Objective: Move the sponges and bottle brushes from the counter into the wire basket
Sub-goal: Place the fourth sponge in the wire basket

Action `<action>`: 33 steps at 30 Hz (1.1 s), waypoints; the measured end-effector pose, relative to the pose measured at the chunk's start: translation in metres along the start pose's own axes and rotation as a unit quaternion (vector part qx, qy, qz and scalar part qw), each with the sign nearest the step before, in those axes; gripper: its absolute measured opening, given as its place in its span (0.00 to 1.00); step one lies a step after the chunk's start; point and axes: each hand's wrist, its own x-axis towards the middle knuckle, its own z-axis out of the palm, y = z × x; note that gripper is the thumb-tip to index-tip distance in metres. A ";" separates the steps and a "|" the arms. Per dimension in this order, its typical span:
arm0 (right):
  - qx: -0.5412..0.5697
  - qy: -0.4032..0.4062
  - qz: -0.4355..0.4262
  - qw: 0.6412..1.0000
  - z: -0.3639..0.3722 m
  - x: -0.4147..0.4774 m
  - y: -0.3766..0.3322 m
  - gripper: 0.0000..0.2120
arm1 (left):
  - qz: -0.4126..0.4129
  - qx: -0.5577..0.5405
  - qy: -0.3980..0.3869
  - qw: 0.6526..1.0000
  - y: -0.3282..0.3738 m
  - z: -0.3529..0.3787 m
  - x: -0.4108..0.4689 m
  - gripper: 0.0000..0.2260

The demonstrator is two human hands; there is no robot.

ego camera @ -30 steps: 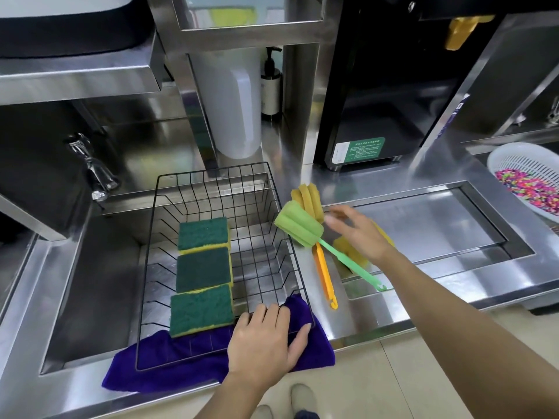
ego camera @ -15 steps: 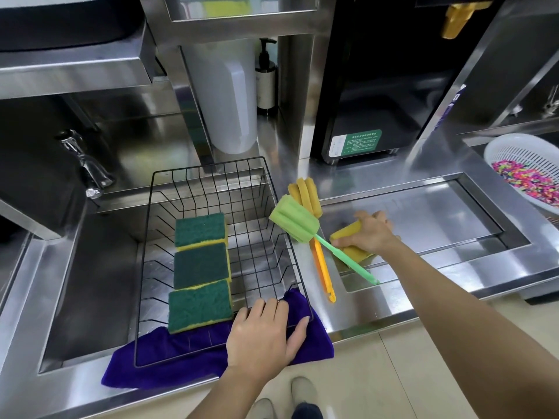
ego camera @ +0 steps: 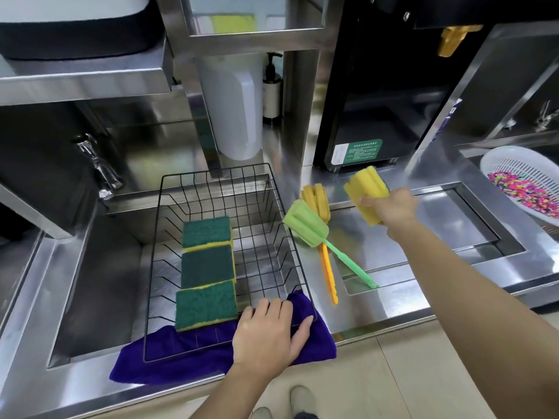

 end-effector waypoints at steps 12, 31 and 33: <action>0.039 -0.054 -0.239 0.969 0.076 -0.066 -0.065 0.25 | -0.082 0.073 0.048 0.993 -0.056 -0.016 -0.029 0.23; -0.301 -0.138 -0.323 0.887 0.221 -0.097 -0.080 0.34 | -0.109 0.047 0.055 0.991 -0.067 -0.015 -0.041 0.18; -0.303 -0.162 -0.311 0.886 0.231 -0.098 -0.082 0.37 | -0.109 0.044 0.055 0.992 -0.067 -0.016 -0.041 0.20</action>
